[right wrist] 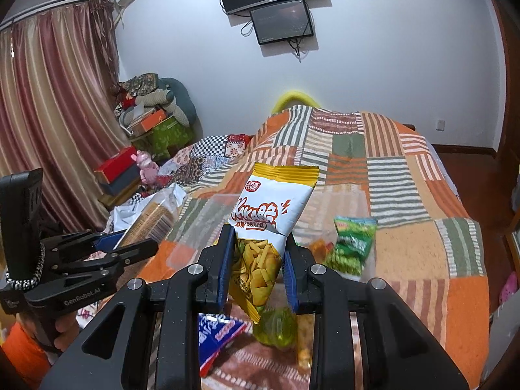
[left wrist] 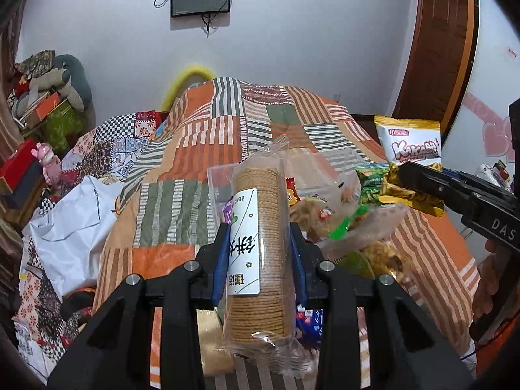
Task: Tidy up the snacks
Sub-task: 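Carry both snacks over the clear box and open both grippers to release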
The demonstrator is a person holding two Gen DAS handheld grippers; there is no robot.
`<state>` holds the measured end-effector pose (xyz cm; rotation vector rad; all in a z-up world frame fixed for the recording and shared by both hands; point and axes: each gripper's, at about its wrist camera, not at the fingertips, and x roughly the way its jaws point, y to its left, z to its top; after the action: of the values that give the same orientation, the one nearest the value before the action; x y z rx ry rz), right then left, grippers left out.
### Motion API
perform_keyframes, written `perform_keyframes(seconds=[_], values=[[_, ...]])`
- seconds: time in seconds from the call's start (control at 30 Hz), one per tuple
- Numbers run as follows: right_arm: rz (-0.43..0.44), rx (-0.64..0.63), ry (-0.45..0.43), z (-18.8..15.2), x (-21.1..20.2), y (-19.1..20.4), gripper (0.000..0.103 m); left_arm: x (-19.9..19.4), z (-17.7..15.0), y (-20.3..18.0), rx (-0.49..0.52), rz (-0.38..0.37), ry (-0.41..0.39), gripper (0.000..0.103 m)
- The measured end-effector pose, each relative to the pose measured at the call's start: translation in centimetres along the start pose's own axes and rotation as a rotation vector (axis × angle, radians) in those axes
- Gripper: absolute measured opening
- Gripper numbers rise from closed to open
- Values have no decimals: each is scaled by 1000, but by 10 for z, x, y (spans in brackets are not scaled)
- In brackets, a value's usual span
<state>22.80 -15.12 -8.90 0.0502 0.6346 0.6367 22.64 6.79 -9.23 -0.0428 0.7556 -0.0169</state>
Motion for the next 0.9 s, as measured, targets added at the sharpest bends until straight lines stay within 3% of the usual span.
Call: perform_keyframes(seconds=[0.4,0.9], values=[[7,-4,54,11,45,1,25,32,13,2,10,6,35,34],[19,-16,187,15,103,-3,25,95,32,16,-31,22,107,34]])
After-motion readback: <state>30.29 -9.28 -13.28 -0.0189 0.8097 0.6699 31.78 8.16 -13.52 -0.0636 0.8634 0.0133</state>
